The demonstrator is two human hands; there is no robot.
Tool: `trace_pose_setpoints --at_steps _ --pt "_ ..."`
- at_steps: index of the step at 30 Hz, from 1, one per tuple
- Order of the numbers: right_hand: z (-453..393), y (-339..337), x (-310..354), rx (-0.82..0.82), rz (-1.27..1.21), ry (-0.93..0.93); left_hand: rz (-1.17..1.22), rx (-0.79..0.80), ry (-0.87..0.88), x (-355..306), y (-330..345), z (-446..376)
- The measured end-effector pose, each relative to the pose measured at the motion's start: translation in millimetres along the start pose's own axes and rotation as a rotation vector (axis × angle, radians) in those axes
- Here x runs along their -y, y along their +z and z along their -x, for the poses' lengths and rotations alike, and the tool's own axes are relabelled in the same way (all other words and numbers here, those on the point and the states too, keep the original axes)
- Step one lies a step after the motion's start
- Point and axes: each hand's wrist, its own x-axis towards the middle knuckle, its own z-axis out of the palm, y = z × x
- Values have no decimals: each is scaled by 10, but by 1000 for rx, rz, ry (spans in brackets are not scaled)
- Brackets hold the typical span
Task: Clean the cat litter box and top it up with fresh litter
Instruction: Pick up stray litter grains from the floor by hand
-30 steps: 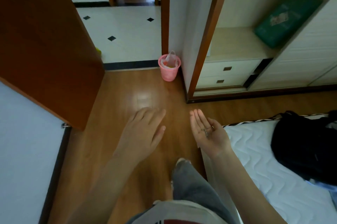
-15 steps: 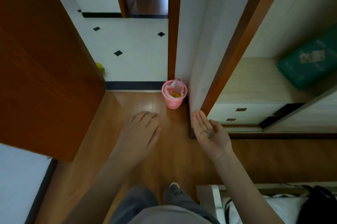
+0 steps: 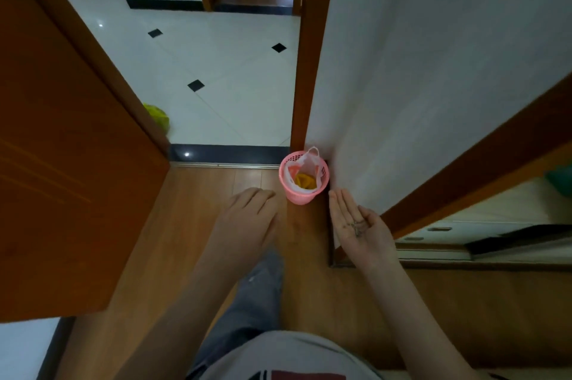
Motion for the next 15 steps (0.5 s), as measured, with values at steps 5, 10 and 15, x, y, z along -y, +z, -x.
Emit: trace_pose_setpoints --at_steps 5,10,15 --pt "-858 794 93 21 -73 -43 34 53 54 811 111 -1064" --pt "-1472 1477 283 65 -80 -74 40 87 137 1370 160 -2061" --pt "-2188 1719 470 51 -55 -94 166 126 129 1656 627 -2711"
